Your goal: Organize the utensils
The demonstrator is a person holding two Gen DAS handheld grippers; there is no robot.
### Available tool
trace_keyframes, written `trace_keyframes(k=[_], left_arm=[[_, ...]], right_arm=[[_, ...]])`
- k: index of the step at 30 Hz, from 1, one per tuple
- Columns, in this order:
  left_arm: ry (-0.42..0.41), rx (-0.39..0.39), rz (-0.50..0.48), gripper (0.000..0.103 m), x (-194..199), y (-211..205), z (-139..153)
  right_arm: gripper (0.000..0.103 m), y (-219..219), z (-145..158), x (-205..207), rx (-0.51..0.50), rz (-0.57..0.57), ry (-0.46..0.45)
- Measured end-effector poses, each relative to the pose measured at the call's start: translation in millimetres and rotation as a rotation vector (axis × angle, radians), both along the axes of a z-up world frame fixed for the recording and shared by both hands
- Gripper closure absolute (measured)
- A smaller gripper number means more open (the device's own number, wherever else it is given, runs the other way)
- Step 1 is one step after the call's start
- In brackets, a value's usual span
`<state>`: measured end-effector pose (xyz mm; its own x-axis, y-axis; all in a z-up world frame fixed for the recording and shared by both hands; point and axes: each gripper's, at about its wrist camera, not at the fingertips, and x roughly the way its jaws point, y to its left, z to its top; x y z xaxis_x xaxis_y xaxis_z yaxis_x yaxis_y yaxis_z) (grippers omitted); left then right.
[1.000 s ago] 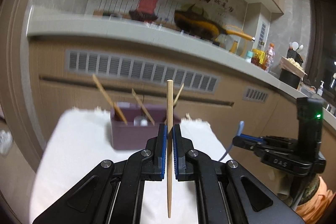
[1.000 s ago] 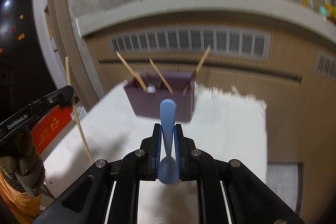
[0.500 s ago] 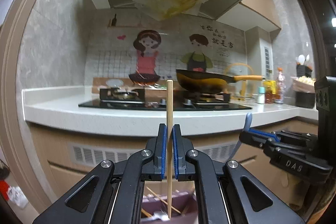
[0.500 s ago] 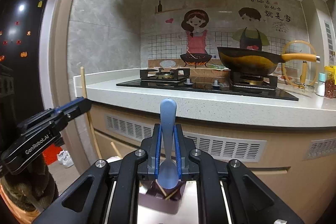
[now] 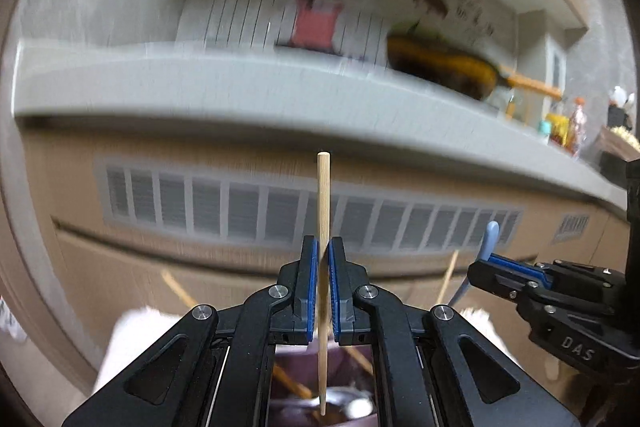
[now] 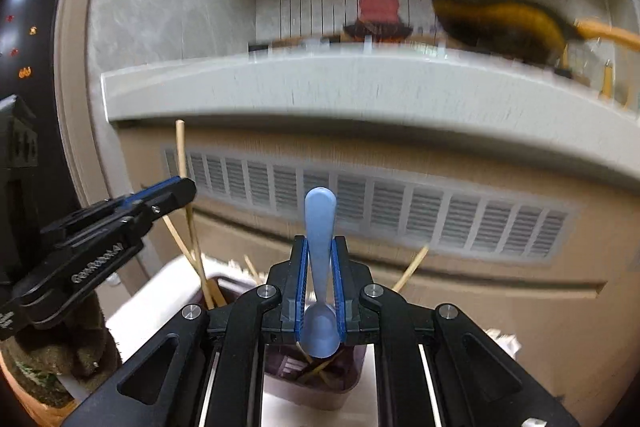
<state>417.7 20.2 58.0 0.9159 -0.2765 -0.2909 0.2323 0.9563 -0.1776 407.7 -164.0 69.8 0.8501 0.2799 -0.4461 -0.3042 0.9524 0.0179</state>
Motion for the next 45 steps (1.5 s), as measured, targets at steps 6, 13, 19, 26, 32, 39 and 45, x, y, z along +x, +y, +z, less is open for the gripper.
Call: trace_keyframes(k=[6,13,19,26,32,39,45], left_arm=[[0.166,0.010,-0.036,0.086,26,-8,-49],[0.197,0.015,0.008,0.037,-7,-3,-65],[0.225,0.063,0.041,0.016,-74,-2,-67],[0.145,0.119,0.114,0.006,-172,-1,-52],[0.117,0.173,0.189,0.000,-245,-4,-60],[0.114,0.159,0.223,0.000,-282,-7,-63],[0.094,0.192,0.216,0.000,-285,-16,-55]], right_arm=[[0.086,-3,-54,31,0.031,0.030,0.224],[0.045,-11,-79,3,-0.014,-0.037,0.221],[0.038,-18,-77,-53,-0.023,-0.055,0.210],[0.013,-25,-63,-140,0.032,-0.082,0.157],[0.010,-39,-62,-211,0.075,-0.168,0.097],[0.003,-39,-71,-250,0.041,-0.243,0.040],[0.003,-39,-71,-256,0.026,-0.238,0.022]])
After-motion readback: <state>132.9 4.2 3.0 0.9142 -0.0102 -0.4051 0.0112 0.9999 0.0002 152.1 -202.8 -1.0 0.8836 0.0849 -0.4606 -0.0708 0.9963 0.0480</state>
